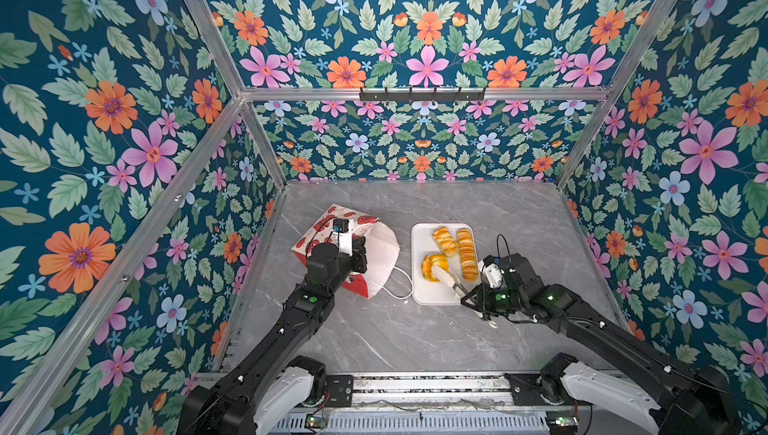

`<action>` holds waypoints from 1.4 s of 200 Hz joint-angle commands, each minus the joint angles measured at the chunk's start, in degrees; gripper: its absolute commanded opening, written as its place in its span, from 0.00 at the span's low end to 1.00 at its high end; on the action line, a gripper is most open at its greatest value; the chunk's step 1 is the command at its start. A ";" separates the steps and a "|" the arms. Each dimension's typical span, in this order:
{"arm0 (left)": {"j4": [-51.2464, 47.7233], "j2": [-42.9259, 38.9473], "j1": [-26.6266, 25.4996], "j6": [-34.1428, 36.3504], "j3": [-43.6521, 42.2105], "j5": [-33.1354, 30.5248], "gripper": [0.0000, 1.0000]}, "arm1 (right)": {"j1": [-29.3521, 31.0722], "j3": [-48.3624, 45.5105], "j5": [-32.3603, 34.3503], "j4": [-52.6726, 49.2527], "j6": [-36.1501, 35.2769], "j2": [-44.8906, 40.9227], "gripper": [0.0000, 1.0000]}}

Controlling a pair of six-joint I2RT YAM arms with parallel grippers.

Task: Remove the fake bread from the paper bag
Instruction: 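Pull the gripped yellow bun out of the bag toward the tray, then lower the yellow ring bun onto the tray and open the tongs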

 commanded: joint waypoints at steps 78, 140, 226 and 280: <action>3.28 -0.55 -0.01 -0.10 -0.71 1.78 0.00 | -2.10 -3.05 2.91 -7.09 7.46 -4.15 0.31; 3.76 -0.38 -0.02 -0.14 -0.97 2.14 0.00 | -2.17 -2.37 6.89 -12.36 7.64 -6.81 0.40; 4.46 0.25 -0.06 -0.23 -1.29 2.40 0.00 | -2.16 2.22 7.96 -14.98 4.96 -9.03 0.39; 4.37 -0.03 -0.02 -0.23 -1.17 2.14 0.00 | -2.10 4.79 7.51 -15.19 3.16 -8.87 0.38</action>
